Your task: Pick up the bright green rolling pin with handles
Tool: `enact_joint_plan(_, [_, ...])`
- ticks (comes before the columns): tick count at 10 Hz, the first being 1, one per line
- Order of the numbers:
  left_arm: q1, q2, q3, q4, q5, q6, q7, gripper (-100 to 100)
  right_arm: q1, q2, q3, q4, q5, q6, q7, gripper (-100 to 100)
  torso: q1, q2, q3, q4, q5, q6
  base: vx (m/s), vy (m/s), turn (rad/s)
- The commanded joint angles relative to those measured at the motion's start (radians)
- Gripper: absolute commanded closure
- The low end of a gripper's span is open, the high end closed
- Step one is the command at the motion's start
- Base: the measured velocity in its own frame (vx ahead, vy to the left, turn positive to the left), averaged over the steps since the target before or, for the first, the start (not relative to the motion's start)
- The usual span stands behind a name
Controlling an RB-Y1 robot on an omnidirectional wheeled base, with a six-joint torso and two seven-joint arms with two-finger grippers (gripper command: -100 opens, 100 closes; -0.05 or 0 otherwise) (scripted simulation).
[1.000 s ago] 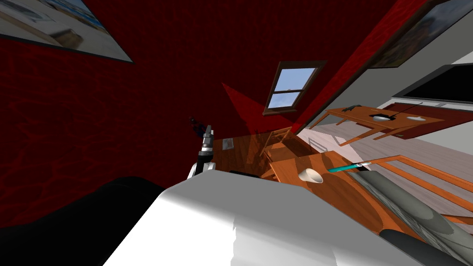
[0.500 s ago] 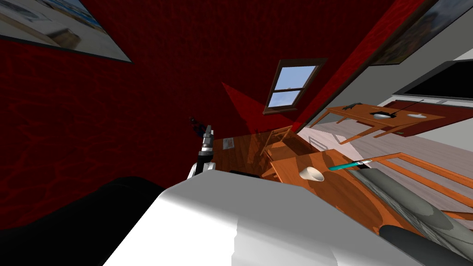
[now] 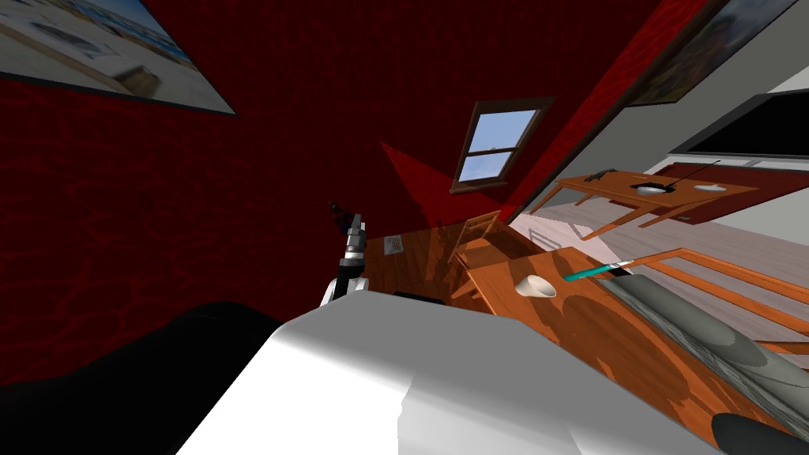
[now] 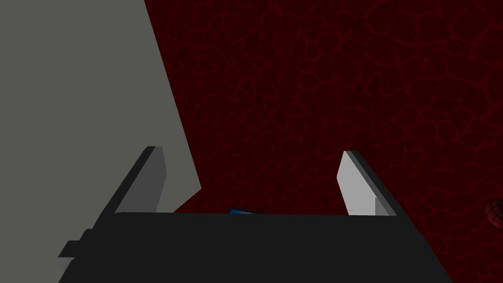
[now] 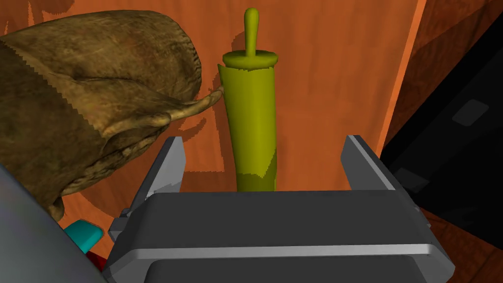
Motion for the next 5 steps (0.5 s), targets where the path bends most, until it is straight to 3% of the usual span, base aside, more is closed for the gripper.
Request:
enact_joint_plan(1, [0.000,0.000,0.000,0.000,0.000,0.000,0.000,0,0.030,-0.024,-0.014,-0.006,-0.012,0.017,-0.002,-100,0.000,0.000,0.000,0.000,0.000,0.000,-0.077,0.073,-0.032])
enact_joint_plan(5, [0.000,0.000,0.000,0.000,0.000,0.000,0.000,0,0.083,-0.048,-0.045,-0.003,-0.009,0.017,0.000,-100,0.010,-0.006,-0.004,-0.003,0.012,-0.001,-0.046,0.030,-0.029])
